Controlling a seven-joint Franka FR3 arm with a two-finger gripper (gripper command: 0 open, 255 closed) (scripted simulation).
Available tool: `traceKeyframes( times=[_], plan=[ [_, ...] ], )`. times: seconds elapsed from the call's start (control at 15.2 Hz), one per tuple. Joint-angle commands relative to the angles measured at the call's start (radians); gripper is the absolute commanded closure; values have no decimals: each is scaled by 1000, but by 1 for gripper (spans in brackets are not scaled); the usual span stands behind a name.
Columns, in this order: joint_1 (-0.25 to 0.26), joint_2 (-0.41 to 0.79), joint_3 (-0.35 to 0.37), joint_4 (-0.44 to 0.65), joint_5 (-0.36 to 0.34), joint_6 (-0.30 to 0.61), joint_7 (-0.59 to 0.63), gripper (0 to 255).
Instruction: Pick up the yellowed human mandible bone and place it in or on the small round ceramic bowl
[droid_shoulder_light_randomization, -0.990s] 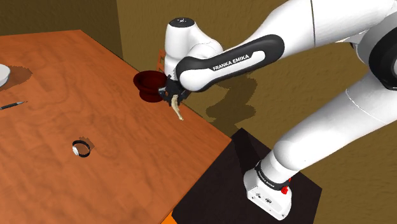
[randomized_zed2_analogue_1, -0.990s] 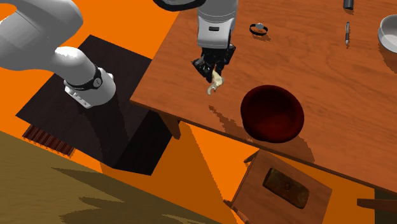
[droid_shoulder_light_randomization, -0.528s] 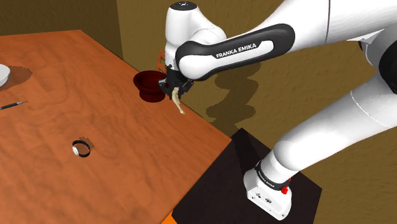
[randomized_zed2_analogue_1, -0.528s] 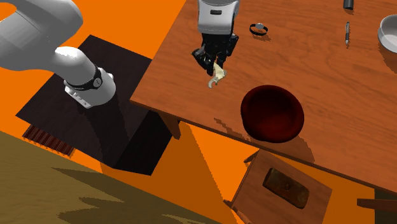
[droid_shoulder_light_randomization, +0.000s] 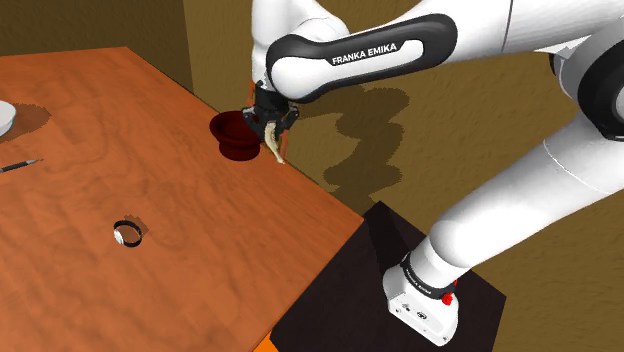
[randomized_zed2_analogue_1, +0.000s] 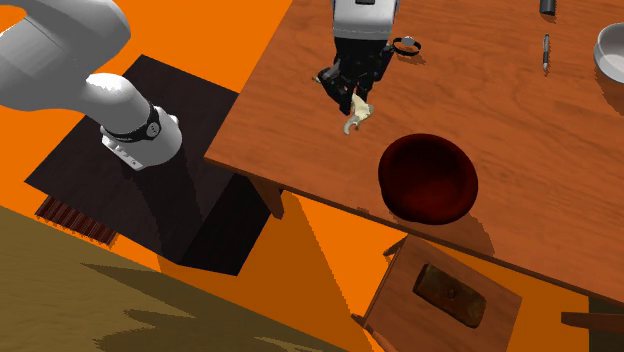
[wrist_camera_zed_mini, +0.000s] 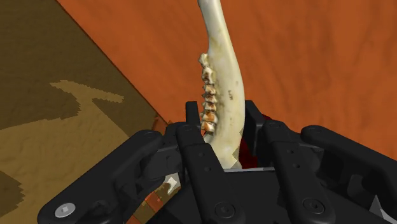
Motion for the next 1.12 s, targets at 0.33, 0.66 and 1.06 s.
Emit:
traceKeyframes(
  times=[0.33, 0.66, 1.06],
  plan=[
    [-13, 292, 1, 311, -164, -71, 48, 255],
    [33, 510, -24, 591, -262, -163, 56, 255],
    [96, 697, -57, 843, -325, -238, 40, 255]
  ],
)
